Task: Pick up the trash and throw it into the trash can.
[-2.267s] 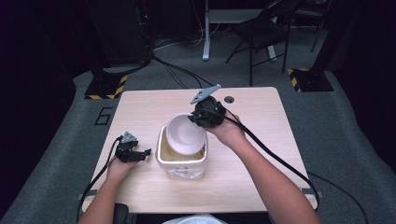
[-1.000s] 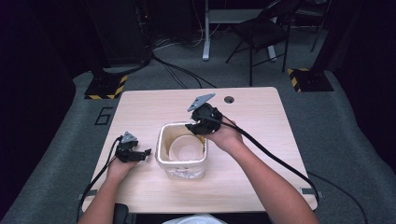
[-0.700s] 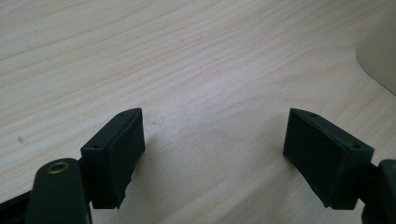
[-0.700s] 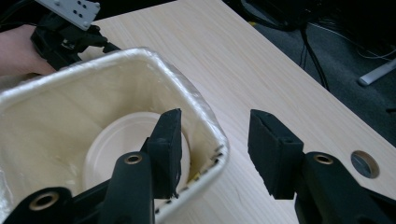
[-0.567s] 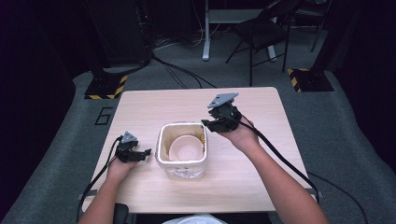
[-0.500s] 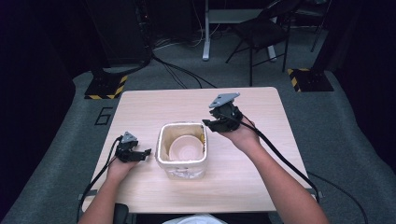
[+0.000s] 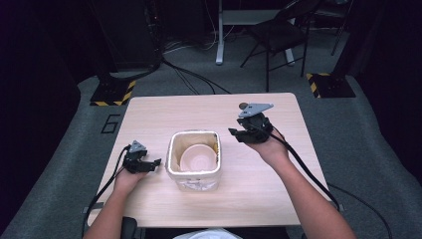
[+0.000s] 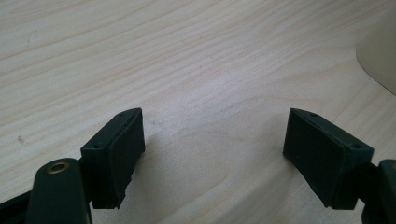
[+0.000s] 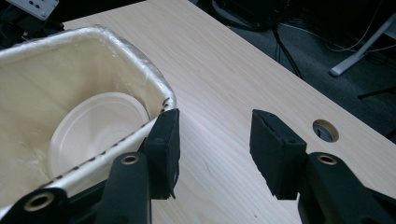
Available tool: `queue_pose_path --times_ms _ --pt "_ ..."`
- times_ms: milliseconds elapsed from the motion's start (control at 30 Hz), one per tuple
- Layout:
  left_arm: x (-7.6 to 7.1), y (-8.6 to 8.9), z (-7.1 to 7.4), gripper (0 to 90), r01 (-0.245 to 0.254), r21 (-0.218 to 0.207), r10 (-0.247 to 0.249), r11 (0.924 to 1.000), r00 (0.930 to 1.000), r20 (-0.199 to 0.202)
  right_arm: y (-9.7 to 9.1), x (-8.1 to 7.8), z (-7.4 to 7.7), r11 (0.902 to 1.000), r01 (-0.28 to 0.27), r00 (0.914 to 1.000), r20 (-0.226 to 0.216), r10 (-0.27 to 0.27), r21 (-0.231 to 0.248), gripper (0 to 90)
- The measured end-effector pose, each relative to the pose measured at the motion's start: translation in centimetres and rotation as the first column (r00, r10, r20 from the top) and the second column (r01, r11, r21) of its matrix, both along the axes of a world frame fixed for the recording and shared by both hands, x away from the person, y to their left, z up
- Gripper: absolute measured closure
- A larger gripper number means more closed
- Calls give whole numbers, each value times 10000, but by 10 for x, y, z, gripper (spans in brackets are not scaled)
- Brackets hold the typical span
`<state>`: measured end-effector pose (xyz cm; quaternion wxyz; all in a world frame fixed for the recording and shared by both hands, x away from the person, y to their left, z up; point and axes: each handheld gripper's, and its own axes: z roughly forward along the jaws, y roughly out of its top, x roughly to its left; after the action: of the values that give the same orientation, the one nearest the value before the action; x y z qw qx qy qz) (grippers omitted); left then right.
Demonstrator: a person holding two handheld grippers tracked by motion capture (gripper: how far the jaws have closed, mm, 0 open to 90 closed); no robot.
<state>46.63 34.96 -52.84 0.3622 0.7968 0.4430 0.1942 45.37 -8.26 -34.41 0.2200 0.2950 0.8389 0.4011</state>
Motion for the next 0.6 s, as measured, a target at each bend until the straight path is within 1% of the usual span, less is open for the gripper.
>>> queue_pose_path --times_ms 33,133,167,200,300,333,600 --pt "0 0 0 204 -1 -1 1 10000 10000 0 -4 0 -3 10000 67 10000 34 -67 58 523" --pt "0 0 0 204 -1 -1 1 10000 10000 0 -7 -1 -6 9998 164 9999 36 -164 110 522" --pt "0 0 0 204 -2 -3 2 10000 10000 0 -9 -2 -8 9996 235 9997 -23 -234 155 521" --pt "0 0 0 204 -1 1 1 10000 10000 0 -11 -2 -9 9996 207 9998 70 -208 185 520" --pt "0 0 0 204 -2 -3 2 10000 10000 -1 -16 -3 -14 9990 344 9994 -47 -343 284 514" --pt "0 0 0 204 0 -1 0 10000 10000 0 -18 -3 -16 9989 354 9994 0 -354 296 513" --pt "0 0 0 204 0 1 0 10000 10000 -1 -32 -5 -30 9966 705 9974 -165 -698 418 498"
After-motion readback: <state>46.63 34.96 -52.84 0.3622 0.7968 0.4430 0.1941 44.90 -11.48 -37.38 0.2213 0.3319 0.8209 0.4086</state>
